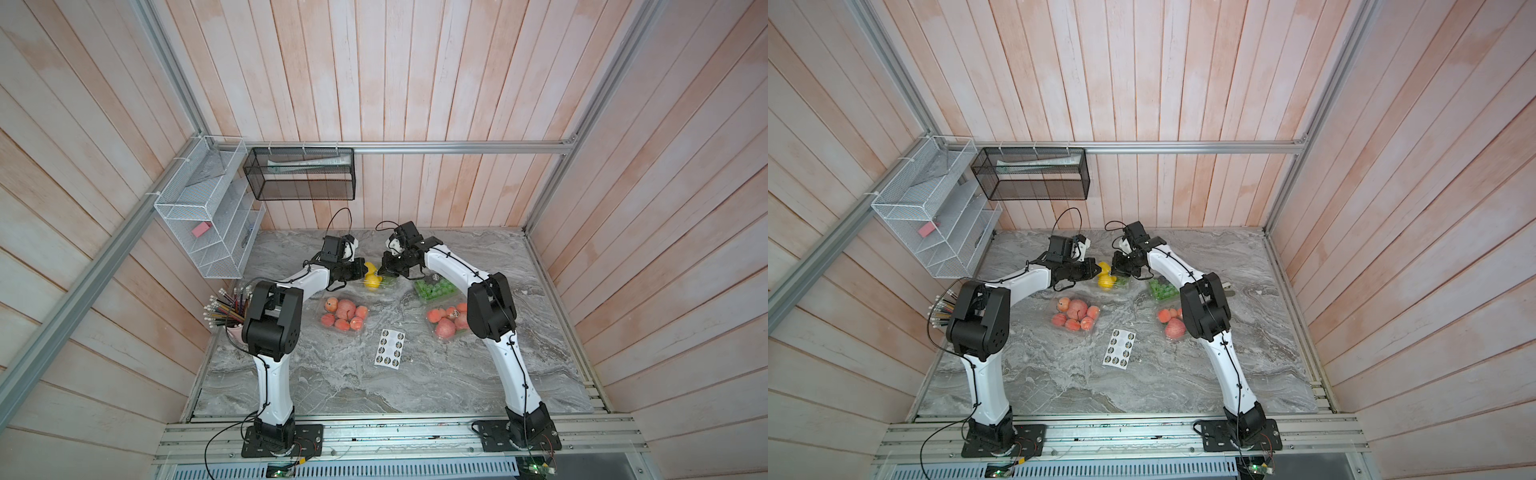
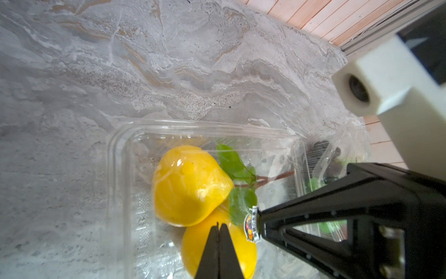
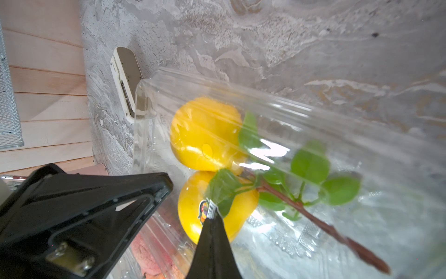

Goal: Label fruit boxes
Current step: Stick the label on the fruit box.

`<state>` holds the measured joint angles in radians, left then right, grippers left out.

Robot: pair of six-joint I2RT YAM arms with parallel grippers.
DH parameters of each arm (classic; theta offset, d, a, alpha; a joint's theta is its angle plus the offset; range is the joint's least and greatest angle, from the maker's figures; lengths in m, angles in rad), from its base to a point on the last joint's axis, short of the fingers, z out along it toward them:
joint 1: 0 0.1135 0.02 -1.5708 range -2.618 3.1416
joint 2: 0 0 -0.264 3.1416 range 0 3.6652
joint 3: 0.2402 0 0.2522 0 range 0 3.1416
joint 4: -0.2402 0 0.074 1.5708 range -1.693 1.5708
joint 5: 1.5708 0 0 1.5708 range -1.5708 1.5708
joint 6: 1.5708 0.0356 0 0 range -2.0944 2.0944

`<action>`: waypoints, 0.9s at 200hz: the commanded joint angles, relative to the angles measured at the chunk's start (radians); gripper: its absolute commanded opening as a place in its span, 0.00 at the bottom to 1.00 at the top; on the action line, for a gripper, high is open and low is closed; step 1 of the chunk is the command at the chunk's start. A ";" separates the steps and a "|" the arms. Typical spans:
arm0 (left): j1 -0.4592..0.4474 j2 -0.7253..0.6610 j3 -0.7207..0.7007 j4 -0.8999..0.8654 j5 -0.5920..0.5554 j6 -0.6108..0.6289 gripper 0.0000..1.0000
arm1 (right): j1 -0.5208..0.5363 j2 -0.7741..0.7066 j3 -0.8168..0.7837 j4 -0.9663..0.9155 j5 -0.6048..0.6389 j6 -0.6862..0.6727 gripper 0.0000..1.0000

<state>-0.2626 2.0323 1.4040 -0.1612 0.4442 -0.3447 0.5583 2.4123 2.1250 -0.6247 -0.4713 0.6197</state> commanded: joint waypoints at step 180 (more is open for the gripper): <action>-0.158 -0.389 -0.137 -0.218 -0.112 0.005 0.38 | 0.032 -0.594 -0.482 0.124 0.201 0.041 0.17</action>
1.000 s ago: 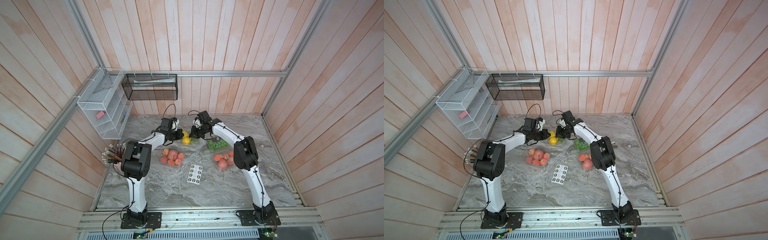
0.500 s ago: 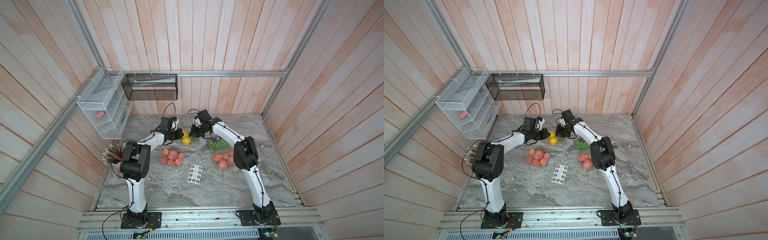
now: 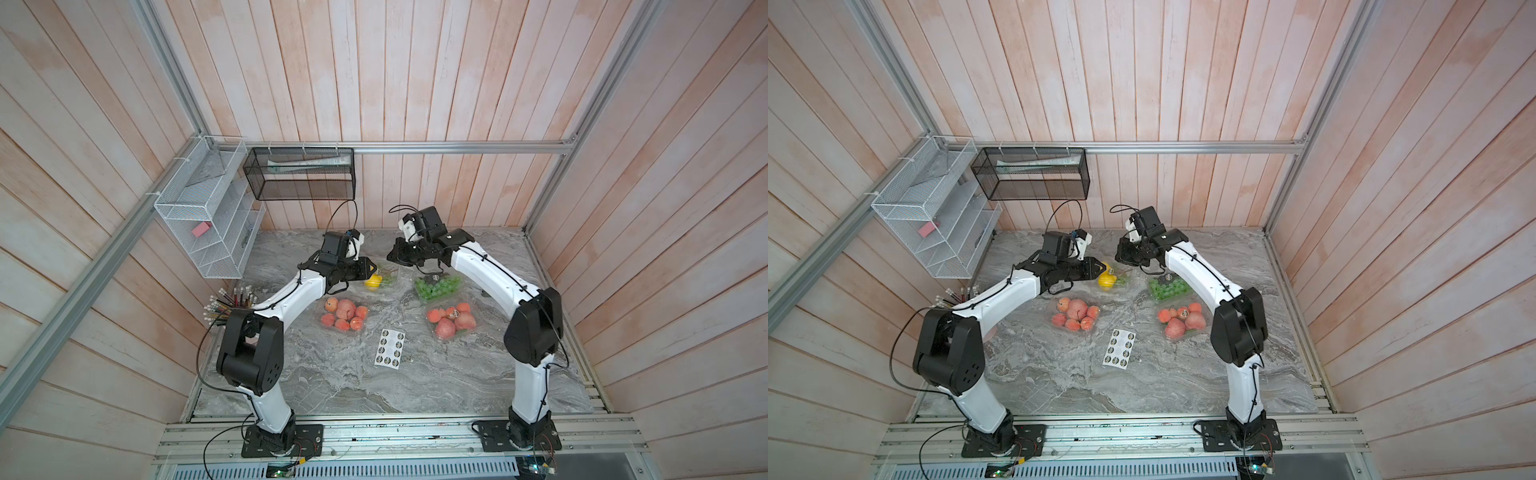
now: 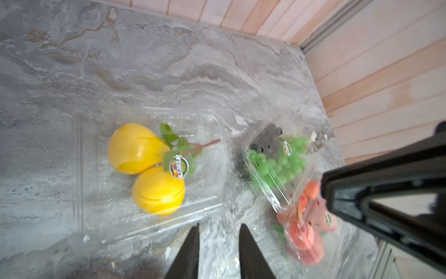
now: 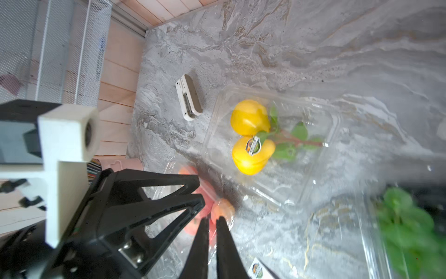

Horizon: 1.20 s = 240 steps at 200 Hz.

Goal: Label fruit boxes
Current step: Stick the label on the fruit box, then pick up the label sticker from the center of the board.

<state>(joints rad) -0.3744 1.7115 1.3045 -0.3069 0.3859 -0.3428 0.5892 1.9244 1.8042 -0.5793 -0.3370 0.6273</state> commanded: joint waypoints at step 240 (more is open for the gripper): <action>-0.548 0.022 -0.183 -0.426 -0.417 -0.340 0.88 | -0.176 -0.810 -0.977 0.124 0.128 0.102 0.36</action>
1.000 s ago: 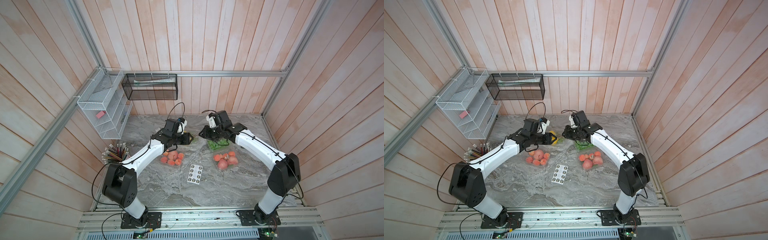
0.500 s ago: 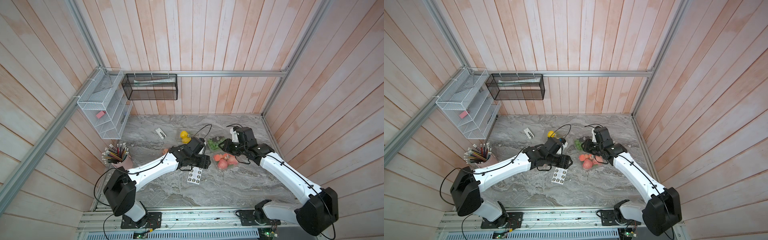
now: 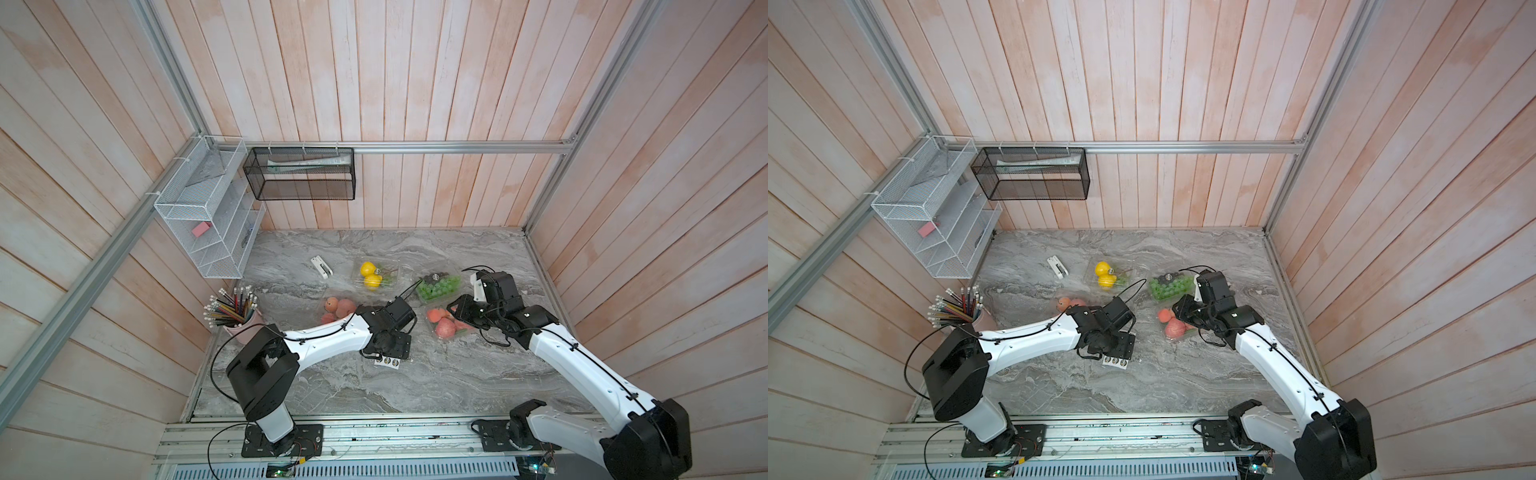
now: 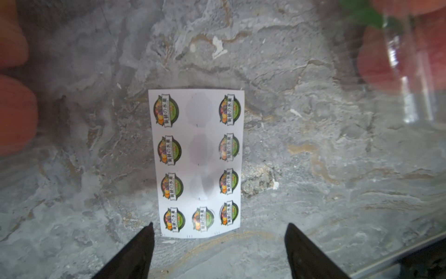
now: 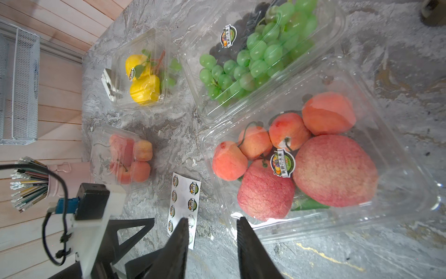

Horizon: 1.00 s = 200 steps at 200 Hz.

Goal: Label fruit boxes
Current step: Pick up the label sticker from the center of the board.

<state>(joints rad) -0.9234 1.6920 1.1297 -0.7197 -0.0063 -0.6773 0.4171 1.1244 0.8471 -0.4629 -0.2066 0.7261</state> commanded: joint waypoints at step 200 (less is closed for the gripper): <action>0.019 0.165 -0.008 0.011 -0.054 0.026 0.79 | -0.004 -0.004 -0.037 0.025 -0.020 0.015 0.36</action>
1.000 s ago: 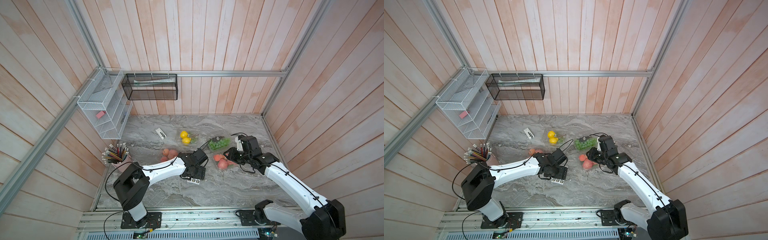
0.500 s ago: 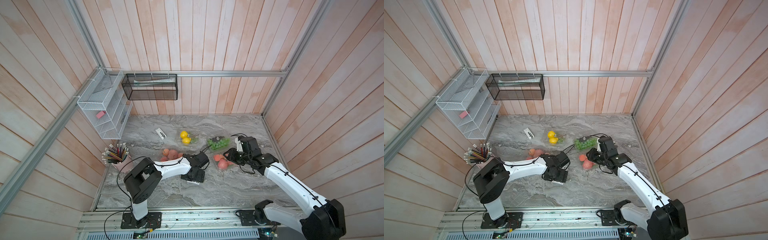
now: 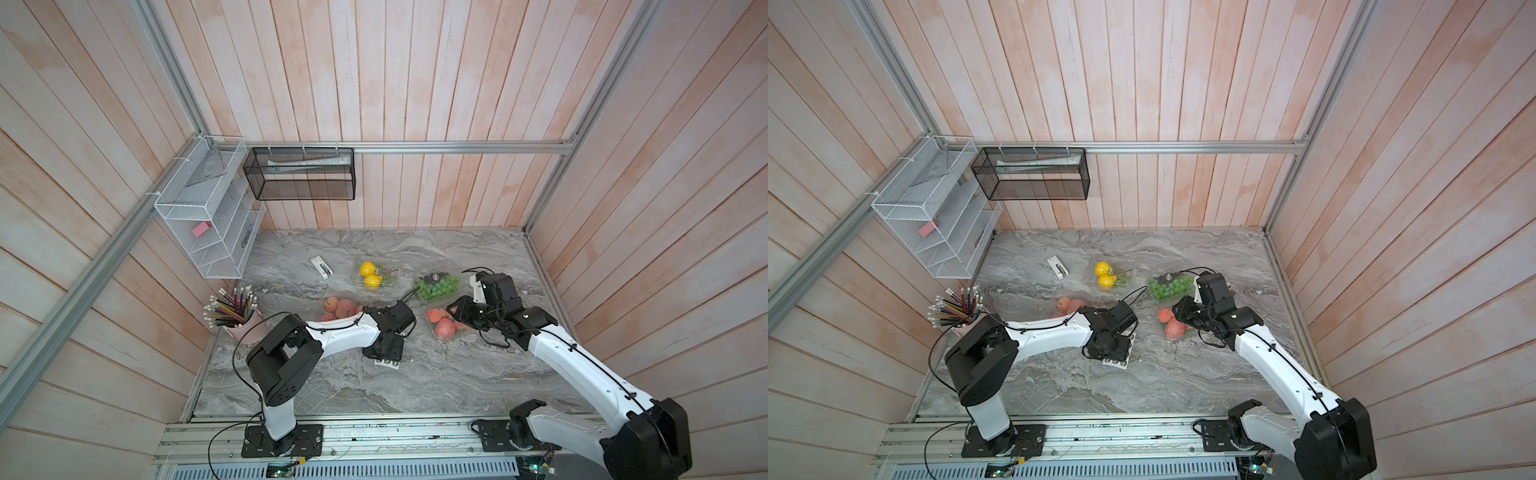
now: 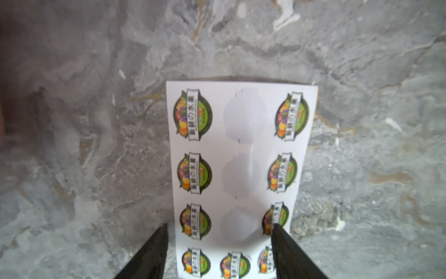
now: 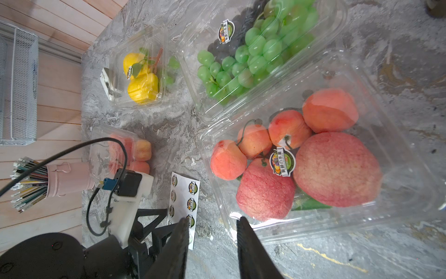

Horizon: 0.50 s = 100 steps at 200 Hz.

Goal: Label fruit boxes
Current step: Pick up the label sticker from the center of the board.

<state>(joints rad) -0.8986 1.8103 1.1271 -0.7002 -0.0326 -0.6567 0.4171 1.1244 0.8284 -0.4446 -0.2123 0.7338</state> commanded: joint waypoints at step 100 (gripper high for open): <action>-0.047 0.097 0.014 -0.006 -0.016 -0.001 0.85 | -0.004 -0.008 -0.036 0.024 -0.030 0.003 0.36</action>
<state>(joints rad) -0.9405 1.8404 1.1553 -0.7193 -0.0860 -0.6548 0.4171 1.1244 0.8089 -0.4381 -0.2295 0.7334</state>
